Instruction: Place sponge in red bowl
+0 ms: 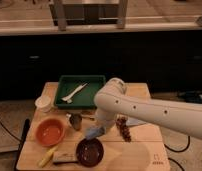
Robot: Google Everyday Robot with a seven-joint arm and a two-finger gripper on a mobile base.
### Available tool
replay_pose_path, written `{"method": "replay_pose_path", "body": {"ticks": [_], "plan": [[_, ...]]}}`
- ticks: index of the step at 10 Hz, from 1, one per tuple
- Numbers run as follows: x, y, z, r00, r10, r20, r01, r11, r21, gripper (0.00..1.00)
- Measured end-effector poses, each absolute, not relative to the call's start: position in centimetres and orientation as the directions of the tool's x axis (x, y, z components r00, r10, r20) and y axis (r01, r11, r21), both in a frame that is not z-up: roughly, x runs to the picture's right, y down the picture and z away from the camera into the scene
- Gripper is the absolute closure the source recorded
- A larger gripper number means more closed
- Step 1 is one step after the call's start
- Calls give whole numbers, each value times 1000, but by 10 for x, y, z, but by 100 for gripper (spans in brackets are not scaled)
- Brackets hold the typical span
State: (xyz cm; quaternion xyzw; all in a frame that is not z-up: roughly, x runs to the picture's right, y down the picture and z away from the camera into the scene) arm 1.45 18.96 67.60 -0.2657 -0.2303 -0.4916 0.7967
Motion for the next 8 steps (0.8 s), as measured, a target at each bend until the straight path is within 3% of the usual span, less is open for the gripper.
{"method": "replay_pose_path", "body": {"ticks": [8], "plan": [[-47, 167, 657, 257, -705, 661, 961, 262, -94, 100]]}}
